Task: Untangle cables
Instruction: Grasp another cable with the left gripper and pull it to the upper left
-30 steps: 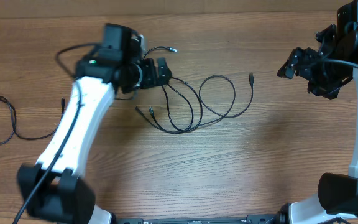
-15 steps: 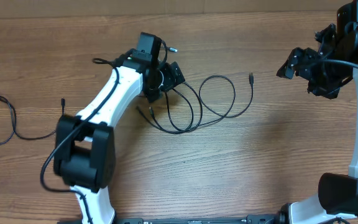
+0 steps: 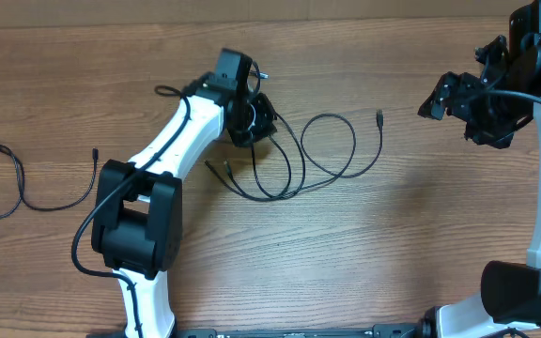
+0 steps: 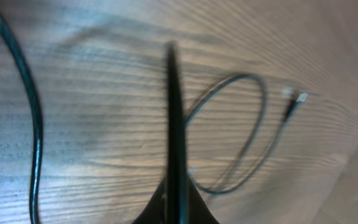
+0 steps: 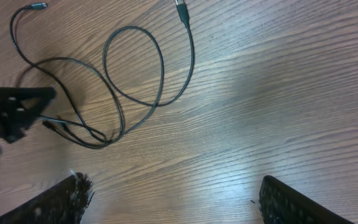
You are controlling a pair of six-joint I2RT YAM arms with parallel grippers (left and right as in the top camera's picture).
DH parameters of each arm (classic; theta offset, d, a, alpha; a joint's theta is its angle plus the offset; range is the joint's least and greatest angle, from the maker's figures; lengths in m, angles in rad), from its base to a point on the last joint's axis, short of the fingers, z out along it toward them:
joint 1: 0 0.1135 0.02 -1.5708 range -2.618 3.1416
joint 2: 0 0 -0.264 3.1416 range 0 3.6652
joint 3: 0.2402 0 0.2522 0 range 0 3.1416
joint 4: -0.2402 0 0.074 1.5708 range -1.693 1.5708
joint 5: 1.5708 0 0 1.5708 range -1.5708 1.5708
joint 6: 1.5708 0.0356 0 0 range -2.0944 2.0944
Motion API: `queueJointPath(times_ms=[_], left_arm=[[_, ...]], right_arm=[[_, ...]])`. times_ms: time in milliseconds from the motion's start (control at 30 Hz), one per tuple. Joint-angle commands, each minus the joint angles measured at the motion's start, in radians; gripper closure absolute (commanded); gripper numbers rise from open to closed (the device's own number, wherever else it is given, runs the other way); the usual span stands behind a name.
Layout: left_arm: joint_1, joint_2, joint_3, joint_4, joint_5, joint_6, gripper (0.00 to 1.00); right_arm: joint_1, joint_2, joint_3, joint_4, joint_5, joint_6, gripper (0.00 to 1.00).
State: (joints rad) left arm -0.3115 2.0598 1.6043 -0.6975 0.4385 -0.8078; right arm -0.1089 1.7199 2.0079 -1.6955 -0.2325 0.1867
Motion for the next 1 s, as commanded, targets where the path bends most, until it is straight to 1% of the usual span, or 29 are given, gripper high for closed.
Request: queueJointPath(times_ms=[0, 67, 200, 233, 333, 467, 600, 767, 833, 867, 900, 967], left_arm=[[0.04, -0.035, 0.153, -0.058, 0.022, 0.142, 0.96], [0.08, -0.094, 0.34, -0.143, 0.023, 0.221, 0.96], [0.118, -0.163, 0.491, -0.191, 0.022, 0.273, 0.96], [0.141, -0.2, 0.553, -0.204, 0.021, 0.298, 0.96], [0.181, -0.257, 0.618, -0.214, 0.021, 0.315, 0.96], [0.254, -0.343, 0.635, -0.221, 0.008, 0.315, 0.96], [0.357, -0.415, 0.635, -0.329, -0.192, 0.372, 0.96], [0.475, -0.443, 0.635, -0.486, -0.512, 0.387, 0.96], [0.524, -0.444, 0.635, -0.523, -0.631, 0.398, 0.96], [0.57, -0.444, 0.635, -0.542, -0.737, 0.409, 0.96], [0.597, -0.444, 0.635, -0.551, -0.796, 0.409, 0.96], [0.645, -0.445, 0.635, -0.56, -0.856, 0.409, 0.95]], right_arm=[[0.001, -0.01, 0.008, 0.002, -0.005, -0.011, 0.14], [0.001, -0.01, 0.008, 0.002, -0.005, -0.013, 0.14], [0.001, -0.01, 0.008, 0.002, -0.005, -0.013, 0.14], [0.001, -0.01, 0.008, 0.002, -0.005, -0.013, 0.14], [0.001, -0.01, 0.008, 0.002, -0.005, -0.013, 0.14], [0.001, -0.01, 0.008, 0.002, -0.005, -0.013, 0.14], [0.001, -0.01, 0.008, 0.002, -0.005, -0.013, 0.14], [0.001, -0.01, 0.008, 0.002, -0.005, -0.013, 0.14], [0.001, -0.01, 0.008, 0.002, -0.005, -0.013, 0.14], [0.001, -0.01, 0.008, 0.002, -0.005, -0.013, 0.14], [0.001, -0.01, 0.008, 0.002, -0.005, -0.013, 0.14], [0.001, -0.01, 0.008, 0.002, -0.005, -0.014, 0.14]])
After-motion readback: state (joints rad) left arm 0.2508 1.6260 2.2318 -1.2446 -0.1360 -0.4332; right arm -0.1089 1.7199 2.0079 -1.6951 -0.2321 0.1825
